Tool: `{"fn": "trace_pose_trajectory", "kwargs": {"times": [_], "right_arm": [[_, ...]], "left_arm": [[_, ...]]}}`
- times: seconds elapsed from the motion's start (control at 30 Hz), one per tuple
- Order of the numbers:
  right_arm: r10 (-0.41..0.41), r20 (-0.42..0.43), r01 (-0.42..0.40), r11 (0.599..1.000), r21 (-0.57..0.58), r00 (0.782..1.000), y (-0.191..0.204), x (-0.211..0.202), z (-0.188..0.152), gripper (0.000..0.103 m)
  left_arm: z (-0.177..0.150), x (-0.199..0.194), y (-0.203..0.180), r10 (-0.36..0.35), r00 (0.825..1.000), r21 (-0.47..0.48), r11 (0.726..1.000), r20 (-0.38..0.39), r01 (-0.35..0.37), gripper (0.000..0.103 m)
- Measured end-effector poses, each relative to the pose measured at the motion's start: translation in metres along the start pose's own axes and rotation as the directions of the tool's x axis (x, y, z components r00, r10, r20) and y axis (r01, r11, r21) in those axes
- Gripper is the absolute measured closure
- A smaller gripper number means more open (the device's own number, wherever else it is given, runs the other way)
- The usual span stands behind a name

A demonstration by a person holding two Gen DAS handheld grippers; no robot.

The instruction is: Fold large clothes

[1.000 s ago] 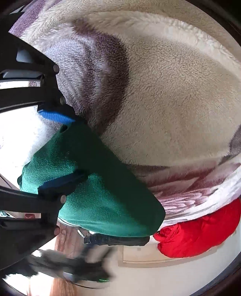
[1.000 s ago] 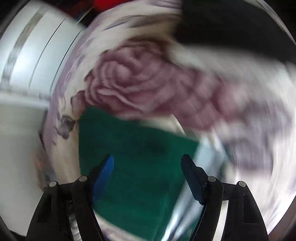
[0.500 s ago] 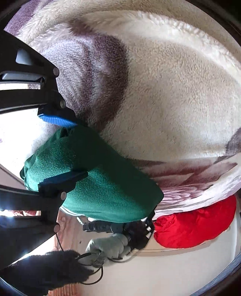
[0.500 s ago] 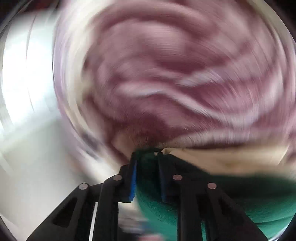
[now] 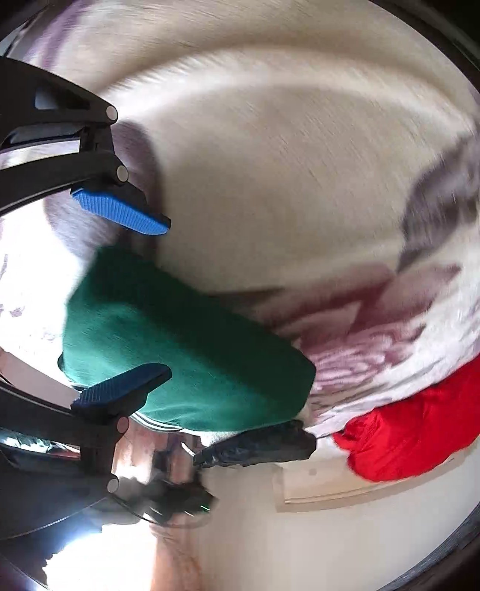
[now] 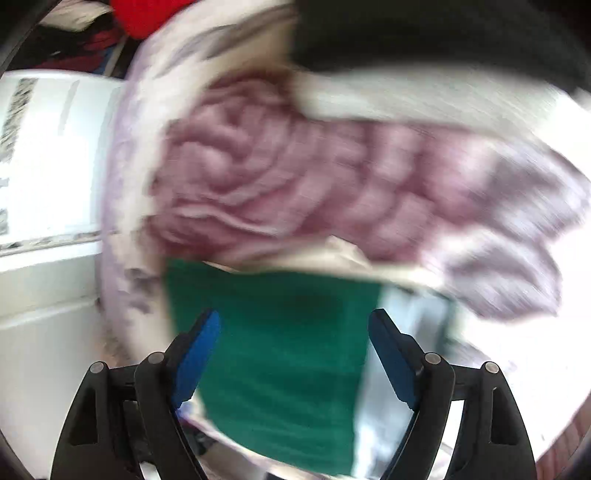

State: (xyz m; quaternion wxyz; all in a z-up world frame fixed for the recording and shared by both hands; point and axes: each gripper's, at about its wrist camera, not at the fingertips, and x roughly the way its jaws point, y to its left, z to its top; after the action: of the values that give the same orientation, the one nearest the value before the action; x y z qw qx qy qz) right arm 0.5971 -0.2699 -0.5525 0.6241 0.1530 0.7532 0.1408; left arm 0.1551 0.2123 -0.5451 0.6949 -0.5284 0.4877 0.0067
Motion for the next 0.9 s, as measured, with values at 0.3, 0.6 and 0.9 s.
{"fn": "trace_pose_trajectory", "kwargs": {"times": [0.3, 0.6, 0.9], "right_arm": [[0.147, 0.072, -0.161, 0.949, 0.272, 0.987, -0.095, 0.060, -0.071, 0.089], [0.156, 0.120, -0.189, 0.918, 0.349, 0.980, -0.137, 0.025, -0.097, 0.069], [0.191, 0.041, -0.186, 0.848, 0.497, 0.981, -0.154, 0.069, -0.206, 0.034]], "left_arm": [[0.028, 0.065, -0.059, 0.188, 0.981, 0.284, 0.944, -0.053, -0.165, 0.032], [0.014, 0.078, -0.066, 0.233, 0.966, 0.325, 0.928, -0.116, -0.185, 0.032], [-0.001, 0.074, -0.066, 0.269, 0.952, 0.332, 0.920, -0.145, -0.209, 0.032]]}}
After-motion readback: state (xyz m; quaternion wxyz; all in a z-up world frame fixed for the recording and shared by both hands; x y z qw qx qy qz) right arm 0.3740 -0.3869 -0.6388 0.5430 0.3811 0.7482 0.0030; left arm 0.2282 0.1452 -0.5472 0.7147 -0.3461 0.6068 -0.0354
